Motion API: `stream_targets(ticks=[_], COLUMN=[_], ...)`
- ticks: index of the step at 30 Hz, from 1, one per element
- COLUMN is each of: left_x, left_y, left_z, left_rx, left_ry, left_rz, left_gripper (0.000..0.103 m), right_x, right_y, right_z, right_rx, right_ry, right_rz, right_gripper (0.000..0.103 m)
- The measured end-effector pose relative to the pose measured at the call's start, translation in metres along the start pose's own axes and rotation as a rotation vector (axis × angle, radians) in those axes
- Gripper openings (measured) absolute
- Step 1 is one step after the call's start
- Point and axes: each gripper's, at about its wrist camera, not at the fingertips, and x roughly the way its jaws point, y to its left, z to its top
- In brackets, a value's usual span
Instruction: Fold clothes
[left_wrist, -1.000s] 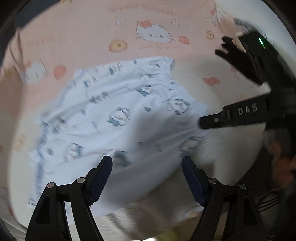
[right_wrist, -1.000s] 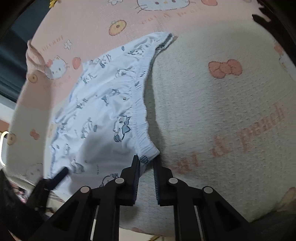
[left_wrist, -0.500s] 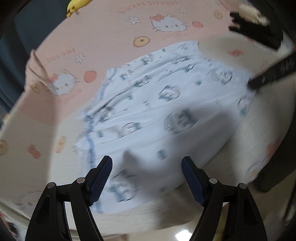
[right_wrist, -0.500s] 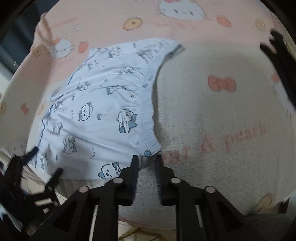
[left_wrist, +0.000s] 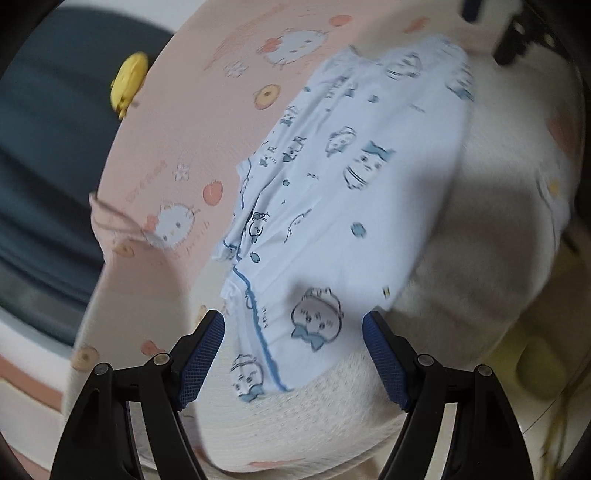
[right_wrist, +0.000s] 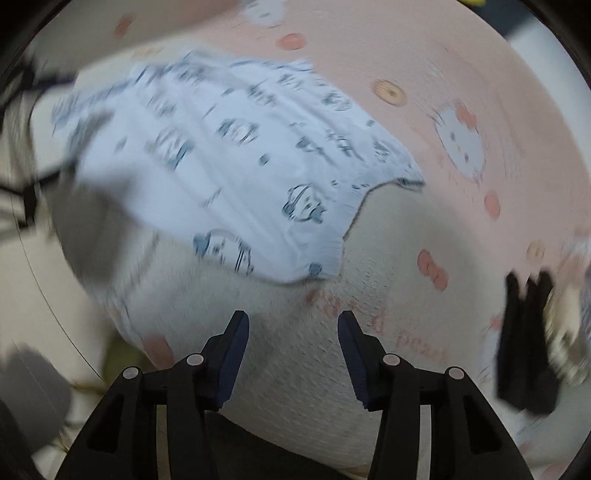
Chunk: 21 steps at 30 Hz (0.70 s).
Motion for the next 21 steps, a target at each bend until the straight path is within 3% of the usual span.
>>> stream_targets(ticks=[5, 14, 21], left_x=[-0.001, 0.010, 0.016], left_y=[-0.007, -0.011, -0.016], left_z=[-0.012, -0.015, -0.023], left_rx=[0.074, 0.160, 0.229], left_ry=[0.011, 0.009, 0.003], left_rz=[0.049, 0.136, 0.208], left_gripper=[0.076, 0.076, 0.076], right_x=[-0.002, 0.007, 0.013], right_y=[0.002, 0.031, 0.047], right_z=[-0.009, -0.010, -0.012], right_rx=[-0.071, -0.392, -0.501], right_ry=[0.004, -0.051, -0.111], right_rz=[-0.064, -0.280, -0.375], right_gripper=[0.049, 0.053, 0.055])
